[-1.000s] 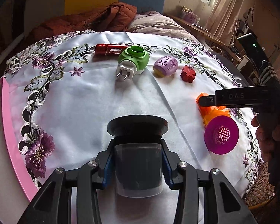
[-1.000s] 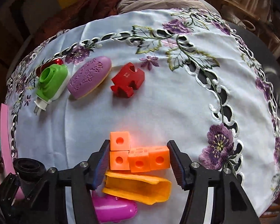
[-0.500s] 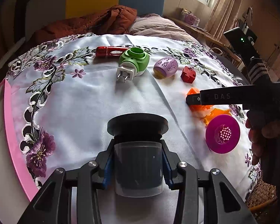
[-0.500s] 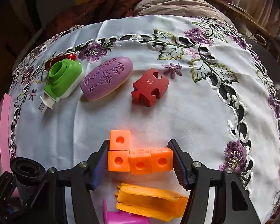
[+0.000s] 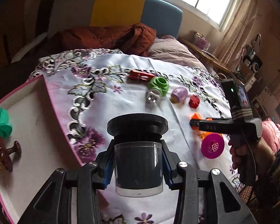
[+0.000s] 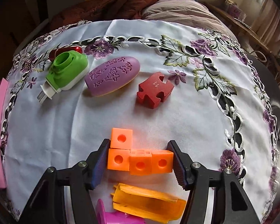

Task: Organize rigid objects
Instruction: 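Carry the black-lidded cup into the tray and open the left gripper while the right gripper grasps the orange cubes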

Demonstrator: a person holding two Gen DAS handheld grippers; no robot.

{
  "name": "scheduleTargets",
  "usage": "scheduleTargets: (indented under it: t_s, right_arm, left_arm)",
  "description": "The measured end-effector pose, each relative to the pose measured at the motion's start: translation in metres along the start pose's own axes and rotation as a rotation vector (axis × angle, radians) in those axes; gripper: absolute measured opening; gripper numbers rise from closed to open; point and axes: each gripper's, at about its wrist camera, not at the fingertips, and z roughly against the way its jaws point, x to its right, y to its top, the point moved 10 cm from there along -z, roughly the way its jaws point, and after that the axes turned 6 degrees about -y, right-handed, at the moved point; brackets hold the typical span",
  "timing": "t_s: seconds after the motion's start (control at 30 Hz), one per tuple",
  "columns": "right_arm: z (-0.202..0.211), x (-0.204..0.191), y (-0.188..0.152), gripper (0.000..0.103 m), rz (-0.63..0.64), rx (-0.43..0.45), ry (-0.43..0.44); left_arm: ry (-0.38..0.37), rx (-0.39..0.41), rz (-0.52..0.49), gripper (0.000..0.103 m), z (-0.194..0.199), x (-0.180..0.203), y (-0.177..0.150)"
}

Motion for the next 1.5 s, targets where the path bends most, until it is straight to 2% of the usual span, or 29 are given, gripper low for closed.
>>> scheduleTargets:
  t_s: [0.1, 0.3, 0.43, 0.6, 0.7, 0.83, 1.1, 1.2, 1.37, 1.5]
  right_arm:
    - [0.002, -0.004, -0.002, 0.061, 0.011, 0.008, -0.008]
    - [0.007, -0.005, -0.002, 0.060, 0.024, 0.012, -0.017]
    - [0.007, -0.006, -0.002, 0.060, 0.027, 0.012, -0.018]
    - [0.006, -0.006, -0.002, 0.060, 0.030, 0.013, -0.018]
    - [0.006, -0.006, -0.001, 0.061, 0.032, 0.013, -0.017]
    - [0.006, -0.006, -0.001, 0.061, 0.034, 0.014, -0.018]
    - [0.006, -0.005, -0.001, 0.061, 0.039, 0.018, -0.022]
    - [0.006, -0.005, -0.001, 0.061, 0.042, 0.020, -0.024]
    - [0.007, -0.006, -0.001, 0.060, 0.051, 0.025, -0.032]
    - [0.008, -0.007, -0.002, 0.060, 0.061, 0.034, -0.043]
  left_arm:
    - [0.027, 0.031, 0.095, 0.043, 0.018, -0.042, 0.018]
    - [0.143, 0.049, 0.225, 0.043, 0.030, -0.136, 0.046]
    - [0.184, 0.017, 0.320, 0.043, 0.020, -0.185, 0.053]
    - [0.225, -0.020, 0.384, 0.043, 0.000, -0.218, 0.052]
    - [0.253, -0.068, 0.399, 0.044, -0.011, -0.228, 0.044]
    - [0.260, -0.063, 0.370, 0.045, -0.010, -0.228, 0.044]
    - [0.255, -0.007, 0.348, 0.045, 0.009, -0.218, 0.052]
    - [0.281, 0.021, 0.327, 0.045, 0.024, -0.211, 0.051]
    - [0.332, 0.063, 0.245, 0.045, 0.049, -0.189, 0.045]
    - [0.338, 0.073, 0.202, 0.045, 0.065, -0.168, 0.032]
